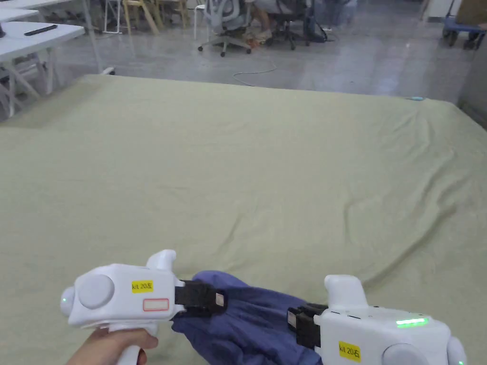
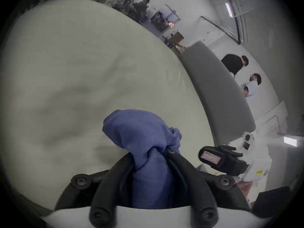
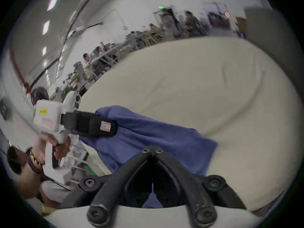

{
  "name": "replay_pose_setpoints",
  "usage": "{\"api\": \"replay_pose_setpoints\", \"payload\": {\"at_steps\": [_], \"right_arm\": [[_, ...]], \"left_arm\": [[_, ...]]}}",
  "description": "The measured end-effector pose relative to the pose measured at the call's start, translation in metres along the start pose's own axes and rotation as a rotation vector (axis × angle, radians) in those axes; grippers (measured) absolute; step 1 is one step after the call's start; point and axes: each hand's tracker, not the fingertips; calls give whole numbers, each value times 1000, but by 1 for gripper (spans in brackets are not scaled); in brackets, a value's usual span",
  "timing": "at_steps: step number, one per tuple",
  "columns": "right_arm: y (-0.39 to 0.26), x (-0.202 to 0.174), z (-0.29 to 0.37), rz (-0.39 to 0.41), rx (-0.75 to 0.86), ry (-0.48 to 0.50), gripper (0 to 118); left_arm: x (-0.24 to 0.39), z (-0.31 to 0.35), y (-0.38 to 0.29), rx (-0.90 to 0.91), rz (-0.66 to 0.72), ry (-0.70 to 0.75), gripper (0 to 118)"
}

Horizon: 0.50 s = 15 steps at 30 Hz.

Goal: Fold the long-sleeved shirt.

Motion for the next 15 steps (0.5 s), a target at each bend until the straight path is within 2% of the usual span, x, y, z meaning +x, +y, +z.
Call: {"api": "replay_pose_setpoints", "payload": {"at_steps": [3, 7, 10, 13, 14, 15], "right_arm": [[23, -61, -28, 155, 88, 9, 0], [41, -142, -88, 290, 136, 89, 0], [45, -192, -132, 309, 142, 183, 0], [46, -227, -171, 316, 167, 170, 0], [47, -235, -180, 329, 160, 182, 0], [48, -239, -187, 344, 157, 193, 0]], "left_arm": [[-62, 73, 30, 102, 11, 93, 16], [-145, 159, 64, 159, 9, 286, 16], [-199, 207, 77, 177, 51, 406, 16], [-236, 229, 75, 224, 140, 474, 17], [-246, 232, 73, 255, 199, 490, 25], [-252, 232, 71, 281, 239, 519, 59]]}}
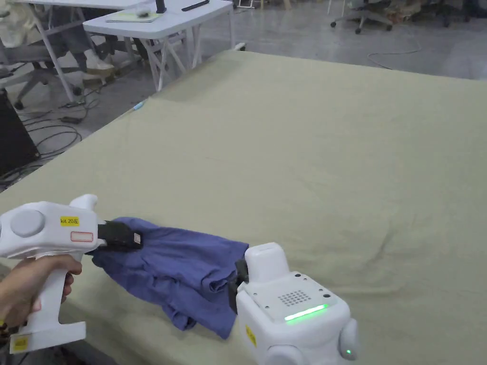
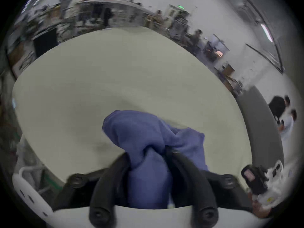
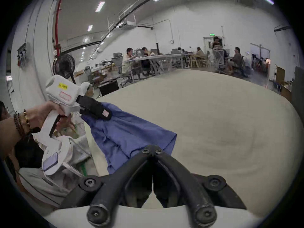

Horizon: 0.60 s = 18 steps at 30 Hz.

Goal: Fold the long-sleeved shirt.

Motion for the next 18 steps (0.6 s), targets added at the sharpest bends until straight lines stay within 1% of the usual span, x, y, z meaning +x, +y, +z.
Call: {"api": "replay_pose_setpoints", "payload": {"at_steps": [1, 2, 3, 4, 5, 6, 8, 9, 10, 11, 12, 13, 14, 15, 16, 17, 18], "right_arm": [[0, -4, -6, 8, 0, 0, 0], [0, -5, -11, 33, -8, 9, 0], [1, -5, -11, 39, -14, 10, 0], [2, -2, -8, 39, -19, 11, 0], [3, 1, -5, 37, -19, 13, 0], [4, 5, -1, 32, -17, 15, 0], [7, 18, 8, 21, -3, 8, 0], [10, 27, 17, 12, 14, -4, 0], [14, 38, 27, 3, 23, -12, 0], [21, 52, 42, -12, 41, -47, 0], [25, 65, 57, -25, 60, -101, 0], [32, 82, 76, -44, 78, -143, 0], [41, 103, 102, -72, 121, -184, 0], [49, 117, 128, -85, 163, -216, 0], [57, 129, 152, -85, 203, -250, 0], [63, 144, 178, -72, 248, -294, 0], [68, 156, 202, -55, 290, -344, 0]], "left_arm": [[-8, -4, 0, 28, 5, 41, 95], [-9, -3, -3, 46, -16, 36, 118], [-9, -1, -5, 51, -26, 24, 115], [-1, 12, -11, 108, -48, 3, 115], [8, 17, -17, 104, -59, -3, 116], [17, 21, -19, 99, -68, 10, 116], [46, 31, -23, 104, -137, 81, 115], [63, 33, -17, 139, -180, 112, 108], [87, 38, -20, 158, -220, 165, 79], [120, 45, -30, 213, -274, 229, 30], [150, 54, -42, 341, -379, 257, 0], [177, 61, -50, 443, -485, 300, 0], [210, 69, -65, 543, -547, 338, 0], [240, 81, -75, 616, -577, 297, 0], [264, 91, -81, 669, -565, 219, 0], [286, 87, -87, 703, -557, 118, 0], [310, 90, -93, 725, -537, 52, 0]]}}
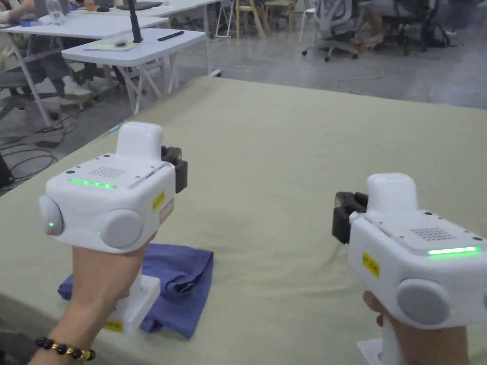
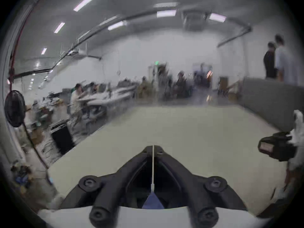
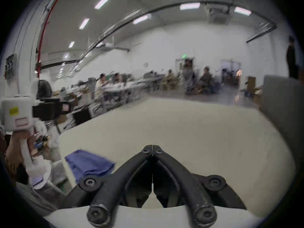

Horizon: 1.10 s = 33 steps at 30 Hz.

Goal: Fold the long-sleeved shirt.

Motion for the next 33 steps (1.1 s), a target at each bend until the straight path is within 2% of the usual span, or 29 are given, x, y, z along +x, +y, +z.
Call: {"api": "replay_pose_setpoints", "payload": {"at_steps": [2, 3, 5, 8, 12, 14, 16, 20, 24, 27, 29, 33], "right_arm": [[21, 37, 42, 36, 84, -110, 0], [26, 55, 60, 52, 110, -168, 0], [25, 86, 93, 42, 144, -296, 0], [10, 124, 136, 15, 203, -405, 0], [-26, 151, 171, 29, 214, -547, 0], [-43, 158, 178, 5, 221, -549, 0], [-61, 166, 186, 2, 219, -559, 0], [-92, 169, 199, -13, 220, -568, 0], [-121, 165, 208, 13, 230, -576, 0], [-133, 167, 213, -13, 189, -569, 0], [-136, 166, 215, 3, 185, -583, 0], [-131, 164, 211, 0, 173, -598, 0]], "left_arm": [[50, 4, 11, 101, 4, -13, 0], [95, 25, 26, 153, -13, -22, 0], [142, 34, 23, 228, -65, -32, 0], [174, 23, 5, 227, -35, -61, 0], [223, 30, -25, 208, -50, -111, 0], [238, 35, -32, 151, -55, -186, 0], [253, 38, -45, 175, 10, -148, 0], [271, 61, -74, 205, -60, -181, 0], [278, 85, -105, 203, -50, -197, 0], [272, 96, -120, 170, -31, -231, 0], [270, 95, -126, 167, -74, -199, 0], [263, 90, -128, 129, -26, -167, 0]]}}
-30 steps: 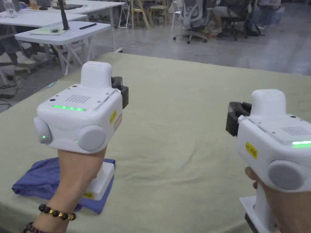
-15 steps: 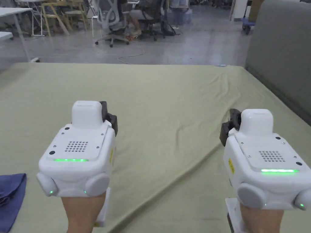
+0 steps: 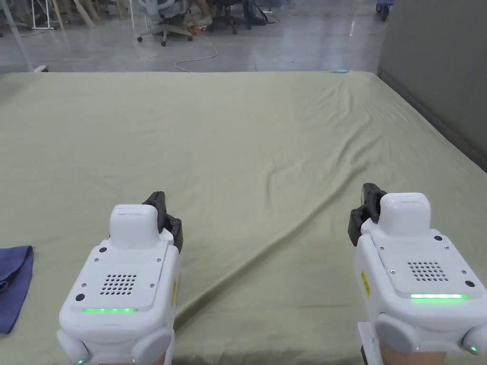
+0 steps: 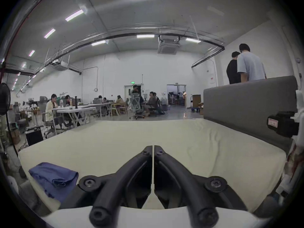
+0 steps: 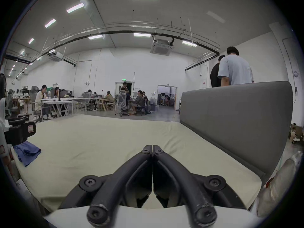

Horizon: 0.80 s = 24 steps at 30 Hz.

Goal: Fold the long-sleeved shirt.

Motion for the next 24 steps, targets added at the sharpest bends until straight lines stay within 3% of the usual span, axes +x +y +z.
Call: {"api": "replay_pose_setpoints", "payload": {"at_steps": [3, 4, 5, 6, 7, 8, 9, 14, 24], "right_arm": [[2, -3, -2, -13, 6, -8, 1], [3, -5, -2, -14, 5, -28, 17], [4, -6, -3, -27, 7, -36, 49], [5, -7, -5, -31, 0, -34, 102], [5, -9, -7, -34, -10, -41, 118], [4, -11, -8, -35, -13, -62, 118], [-3, -8, -5, -47, 60, -51, 118], [0, -4, -3, -2, 27, -51, 118], [1, -7, -5, 20, 18, -26, 118]], "left_arm": [[-3, 0, 2, 3, 0, 9, 4], [-5, 0, 3, 3, -2, 7, 17], [-6, 0, 4, -2, -3, -13, 40], [-5, -1, 4, -8, -1, -16, 88], [-5, -3, 4, -21, 3, -14, 118], [-5, -5, 4, -38, 12, -7, 117], [-8, -2, 1, 78, 3, 35, 118], [-7, -8, -4, 3, 7, -4, 118], [-3, -7, -7, 57, -9, -9, 118]]}}
